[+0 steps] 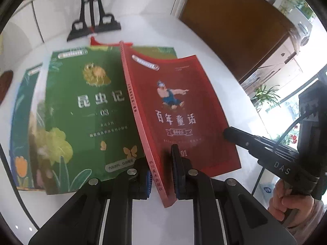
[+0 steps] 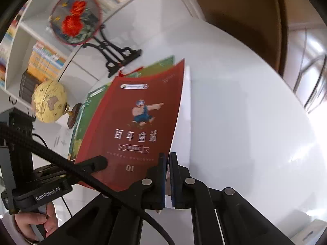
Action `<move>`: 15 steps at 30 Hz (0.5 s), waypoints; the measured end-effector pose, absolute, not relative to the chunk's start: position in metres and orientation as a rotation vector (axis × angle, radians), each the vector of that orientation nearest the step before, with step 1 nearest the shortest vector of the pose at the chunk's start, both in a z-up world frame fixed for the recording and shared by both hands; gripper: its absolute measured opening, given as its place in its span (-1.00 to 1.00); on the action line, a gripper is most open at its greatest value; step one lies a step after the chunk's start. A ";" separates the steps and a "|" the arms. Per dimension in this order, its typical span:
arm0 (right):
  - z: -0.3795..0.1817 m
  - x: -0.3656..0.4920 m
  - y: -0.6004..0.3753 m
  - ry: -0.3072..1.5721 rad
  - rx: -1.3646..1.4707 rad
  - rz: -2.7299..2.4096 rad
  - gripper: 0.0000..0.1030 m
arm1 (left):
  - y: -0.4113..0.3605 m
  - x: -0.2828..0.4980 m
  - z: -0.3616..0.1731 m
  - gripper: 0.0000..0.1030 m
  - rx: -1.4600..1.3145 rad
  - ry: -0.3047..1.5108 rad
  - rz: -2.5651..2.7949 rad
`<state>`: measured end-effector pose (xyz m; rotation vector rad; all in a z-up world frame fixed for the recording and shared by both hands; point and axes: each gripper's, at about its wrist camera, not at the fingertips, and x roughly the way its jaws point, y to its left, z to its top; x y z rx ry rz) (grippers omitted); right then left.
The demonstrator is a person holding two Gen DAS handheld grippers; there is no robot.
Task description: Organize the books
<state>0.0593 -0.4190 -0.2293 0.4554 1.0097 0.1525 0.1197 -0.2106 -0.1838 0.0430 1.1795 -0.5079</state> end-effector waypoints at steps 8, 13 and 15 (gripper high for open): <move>-0.197 0.059 -0.385 0.954 0.410 0.200 -0.93 | -0.178 0.114 -0.161 -0.76 -0.028 1.145 -0.483; -0.182 0.057 -0.360 0.933 0.375 0.229 -0.93 | -0.150 0.108 -0.146 -0.76 -0.058 1.110 -0.467; -0.175 0.056 -0.348 0.926 0.375 0.245 -0.93 | -0.135 0.105 -0.141 -0.76 -0.065 1.098 -0.458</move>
